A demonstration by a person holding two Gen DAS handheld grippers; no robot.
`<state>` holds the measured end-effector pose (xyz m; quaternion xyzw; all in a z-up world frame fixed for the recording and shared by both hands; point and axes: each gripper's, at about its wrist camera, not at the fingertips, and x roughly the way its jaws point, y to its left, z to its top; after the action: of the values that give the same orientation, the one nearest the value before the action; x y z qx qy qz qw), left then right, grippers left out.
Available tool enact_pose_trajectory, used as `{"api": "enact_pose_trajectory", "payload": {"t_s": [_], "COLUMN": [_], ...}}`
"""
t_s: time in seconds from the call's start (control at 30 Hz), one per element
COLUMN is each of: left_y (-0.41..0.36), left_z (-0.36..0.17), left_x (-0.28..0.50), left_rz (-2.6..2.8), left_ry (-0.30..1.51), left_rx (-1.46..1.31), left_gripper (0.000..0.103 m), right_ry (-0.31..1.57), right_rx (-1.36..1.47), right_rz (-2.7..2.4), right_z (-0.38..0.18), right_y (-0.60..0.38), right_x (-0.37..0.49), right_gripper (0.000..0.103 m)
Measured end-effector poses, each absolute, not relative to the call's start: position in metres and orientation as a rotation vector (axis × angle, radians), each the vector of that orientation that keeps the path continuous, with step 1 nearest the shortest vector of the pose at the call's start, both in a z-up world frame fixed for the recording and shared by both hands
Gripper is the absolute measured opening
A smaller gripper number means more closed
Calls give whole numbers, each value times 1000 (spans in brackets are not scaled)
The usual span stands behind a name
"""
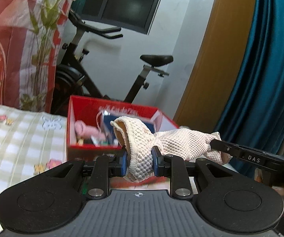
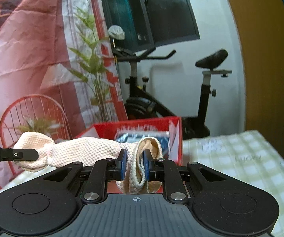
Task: Organize soft objects
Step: 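Lift the beige towel with the left tool and carry it over the red box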
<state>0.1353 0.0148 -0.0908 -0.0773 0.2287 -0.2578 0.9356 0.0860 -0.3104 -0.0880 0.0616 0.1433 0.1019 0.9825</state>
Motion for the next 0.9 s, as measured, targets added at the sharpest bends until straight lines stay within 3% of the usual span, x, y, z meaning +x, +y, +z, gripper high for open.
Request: {"api": "enact_pose_trajectory", "payload": {"t_s": [0.4, 0.9], "left_y": [14, 9], "left_z": [-71, -85], "left_x": [181, 243], "left_rz": [-541, -467], "left_ry": [468, 587], "left_rx": [-182, -179], "left_gripper": [26, 26], "right_ry": [307, 407], "right_rx": [113, 41], "right_rz": [229, 208], "right_z": [-48, -72], "right_y": [-323, -314], "right_x": [136, 208], "right_gripper": [16, 17]}}
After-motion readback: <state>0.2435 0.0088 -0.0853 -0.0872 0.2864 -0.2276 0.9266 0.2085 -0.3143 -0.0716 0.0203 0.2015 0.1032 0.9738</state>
